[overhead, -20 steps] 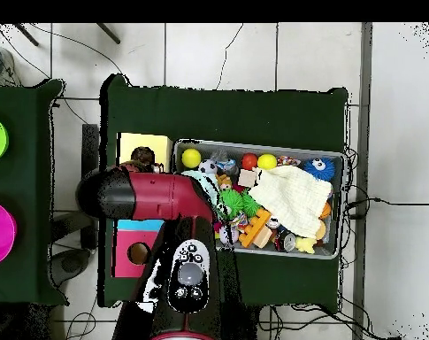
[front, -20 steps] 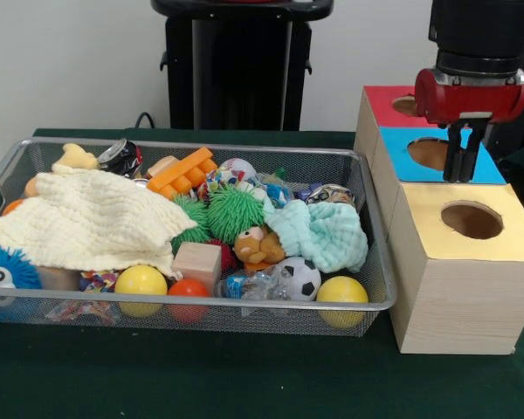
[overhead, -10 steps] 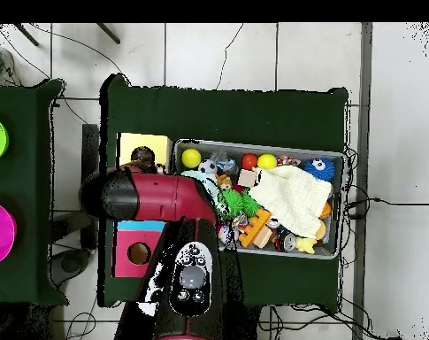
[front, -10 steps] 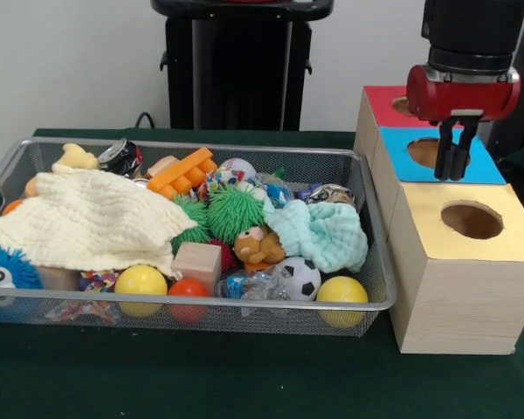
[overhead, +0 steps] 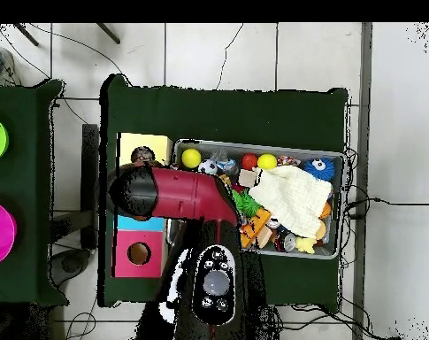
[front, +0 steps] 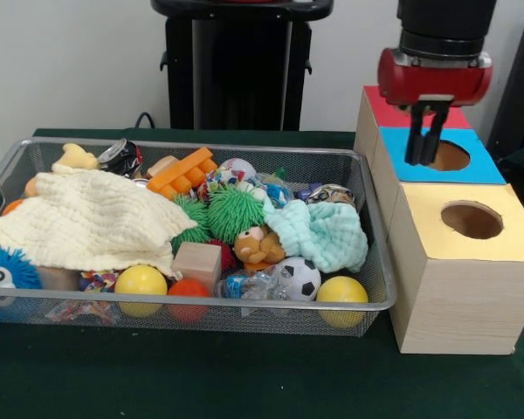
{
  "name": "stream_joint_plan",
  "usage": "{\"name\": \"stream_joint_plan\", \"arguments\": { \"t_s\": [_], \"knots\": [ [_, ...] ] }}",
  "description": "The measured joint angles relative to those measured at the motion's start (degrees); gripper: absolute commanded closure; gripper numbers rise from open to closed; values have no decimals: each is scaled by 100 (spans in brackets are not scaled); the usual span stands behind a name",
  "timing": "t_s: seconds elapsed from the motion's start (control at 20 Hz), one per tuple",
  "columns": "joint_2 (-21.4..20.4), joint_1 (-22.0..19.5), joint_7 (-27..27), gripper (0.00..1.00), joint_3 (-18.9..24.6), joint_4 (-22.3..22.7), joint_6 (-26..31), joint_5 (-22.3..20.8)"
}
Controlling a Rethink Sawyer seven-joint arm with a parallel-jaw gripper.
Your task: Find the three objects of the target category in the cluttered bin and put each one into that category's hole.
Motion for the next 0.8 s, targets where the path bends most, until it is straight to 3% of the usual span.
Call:
{"name": "stream_joint_plan", "arguments": {
  "t_s": [0.3,0.8],
  "knots": [
    [-127,-417,0,100,-11,-106,530,-256],
    [-123,-1123,0,100,25,-450,626,-908]
  ]
}}
